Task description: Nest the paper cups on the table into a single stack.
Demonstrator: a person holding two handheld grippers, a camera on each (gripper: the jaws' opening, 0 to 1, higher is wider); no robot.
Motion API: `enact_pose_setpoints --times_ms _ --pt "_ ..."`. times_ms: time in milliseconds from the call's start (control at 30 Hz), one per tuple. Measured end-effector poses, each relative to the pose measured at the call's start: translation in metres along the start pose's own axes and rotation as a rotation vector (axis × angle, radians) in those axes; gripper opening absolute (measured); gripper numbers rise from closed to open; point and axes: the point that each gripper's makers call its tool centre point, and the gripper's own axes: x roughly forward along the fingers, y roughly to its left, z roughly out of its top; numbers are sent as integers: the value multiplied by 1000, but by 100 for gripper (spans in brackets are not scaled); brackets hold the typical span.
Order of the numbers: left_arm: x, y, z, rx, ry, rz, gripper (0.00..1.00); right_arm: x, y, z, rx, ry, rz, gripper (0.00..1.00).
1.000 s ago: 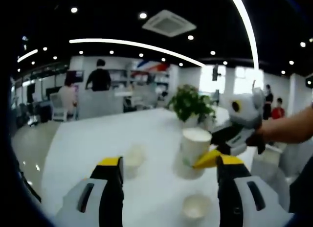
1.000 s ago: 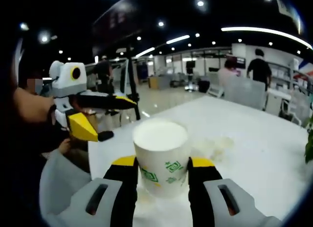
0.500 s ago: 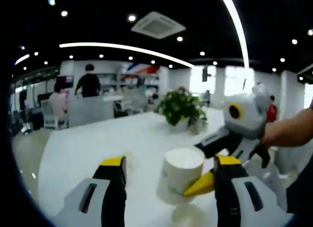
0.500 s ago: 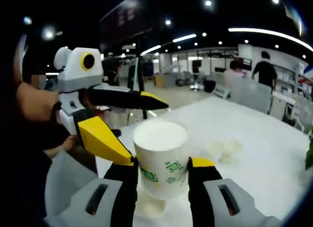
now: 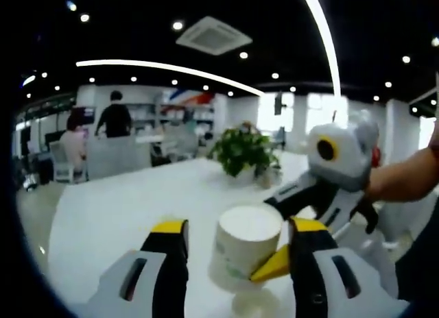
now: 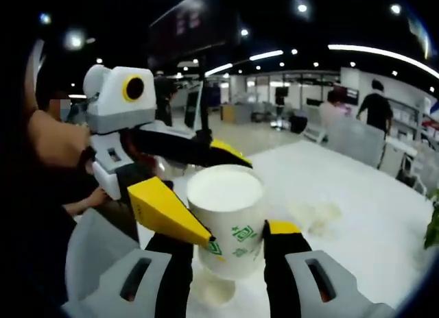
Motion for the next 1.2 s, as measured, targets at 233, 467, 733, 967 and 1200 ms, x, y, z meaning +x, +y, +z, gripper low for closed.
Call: enact_pose_setpoints --times_ms 233,467,733,967,1200 --pt "-3 -13 -3 6 15 -75 46 -4 18 -1 -38 6 71 37" --pt "-3 -19 -4 5 31 -111 39 -4 19 -1 -38 -8 80 37" --pt "-6 -16 2 46 7 -102 38 -4 16 4 -29 -35 70 41" --pt "-17 7 30 -20 -127 -30 38 -13 0 13 72 -114 20 60" --pt "-33 25 53 -128 -257 0 38 -29 3 25 205 -198 89 51"
